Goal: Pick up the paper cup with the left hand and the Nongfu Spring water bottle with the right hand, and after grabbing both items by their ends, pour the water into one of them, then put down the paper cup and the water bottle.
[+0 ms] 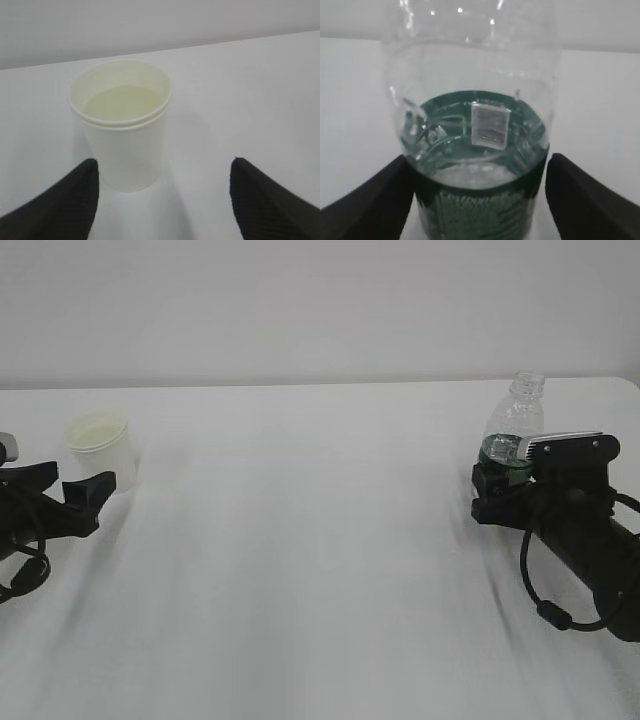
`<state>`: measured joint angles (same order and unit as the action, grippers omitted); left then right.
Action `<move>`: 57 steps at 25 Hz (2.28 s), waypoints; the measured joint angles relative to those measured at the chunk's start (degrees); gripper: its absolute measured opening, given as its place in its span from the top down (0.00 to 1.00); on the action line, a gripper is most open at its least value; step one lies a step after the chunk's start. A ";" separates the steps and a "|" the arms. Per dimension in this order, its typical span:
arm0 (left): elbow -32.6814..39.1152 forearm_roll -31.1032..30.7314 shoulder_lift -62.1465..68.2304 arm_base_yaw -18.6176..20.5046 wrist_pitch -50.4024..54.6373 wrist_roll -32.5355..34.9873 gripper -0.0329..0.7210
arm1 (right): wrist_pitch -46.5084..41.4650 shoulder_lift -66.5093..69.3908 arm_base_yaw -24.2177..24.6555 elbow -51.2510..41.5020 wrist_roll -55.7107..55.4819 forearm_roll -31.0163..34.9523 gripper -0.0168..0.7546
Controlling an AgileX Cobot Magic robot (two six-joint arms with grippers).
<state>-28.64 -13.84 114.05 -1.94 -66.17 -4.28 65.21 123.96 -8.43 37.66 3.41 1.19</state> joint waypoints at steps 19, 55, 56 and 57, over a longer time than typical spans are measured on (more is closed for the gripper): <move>2.52 0.10 -6.04 0.00 0.00 0.00 0.18 | 0.36 -11.45 0.00 -9.13 -1.13 -1.73 0.21; 4.03 3.16 -46.69 0.00 21.12 -4.61 0.20 | -21.79 -41.39 0.00 -9.86 -3.93 -3.83 0.21; 4.03 3.30 -47.48 0.00 21.56 -4.61 0.21 | -22.50 -42.41 0.00 -9.86 -3.93 -3.83 0.21; 4.03 3.39 -48.41 0.00 22.13 -4.61 0.21 | -23.37 -43.84 0.00 -9.98 -3.93 -3.83 0.21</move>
<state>-24.61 -10.45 65.64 -1.94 -44.04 -8.89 41.84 80.12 -8.43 27.68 -0.53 -2.64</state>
